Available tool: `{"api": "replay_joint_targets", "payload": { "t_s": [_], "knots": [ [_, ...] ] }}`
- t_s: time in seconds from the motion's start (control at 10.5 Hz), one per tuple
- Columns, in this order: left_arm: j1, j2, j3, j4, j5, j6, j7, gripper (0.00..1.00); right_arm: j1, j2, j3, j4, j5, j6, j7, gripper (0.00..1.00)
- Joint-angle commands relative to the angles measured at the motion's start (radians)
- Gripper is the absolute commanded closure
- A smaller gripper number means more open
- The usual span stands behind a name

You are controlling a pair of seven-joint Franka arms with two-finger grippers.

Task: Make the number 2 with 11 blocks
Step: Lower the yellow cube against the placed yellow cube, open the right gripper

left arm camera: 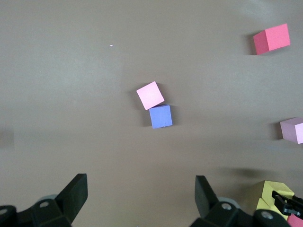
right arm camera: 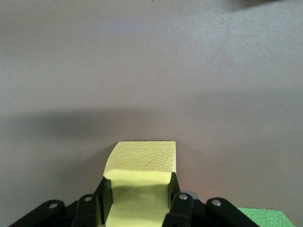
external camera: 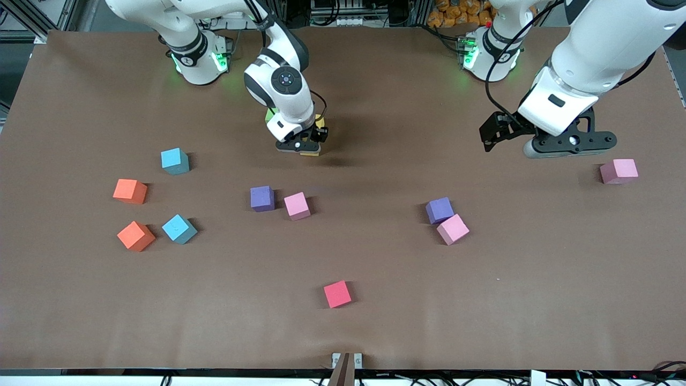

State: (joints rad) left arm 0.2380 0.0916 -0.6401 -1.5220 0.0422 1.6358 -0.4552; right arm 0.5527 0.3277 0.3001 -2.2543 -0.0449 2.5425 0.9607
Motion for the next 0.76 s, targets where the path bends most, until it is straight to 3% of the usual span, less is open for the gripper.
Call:
{"api": "replay_joint_targets", "payload": {
  "t_s": [0.0,0.67],
  "knots": [
    [0.004,-0.006,-0.006,0.011,0.013,-0.019,0.004,0.0,-0.002,-0.036,0.016,-0.042,-0.016,0.013,0.035,1.0],
    [0.004,-0.006,-0.006,0.011,0.011,-0.019,0.004,0.0,-0.004,-0.033,0.027,-0.071,-0.016,0.064,0.033,1.0]
  ]
}}
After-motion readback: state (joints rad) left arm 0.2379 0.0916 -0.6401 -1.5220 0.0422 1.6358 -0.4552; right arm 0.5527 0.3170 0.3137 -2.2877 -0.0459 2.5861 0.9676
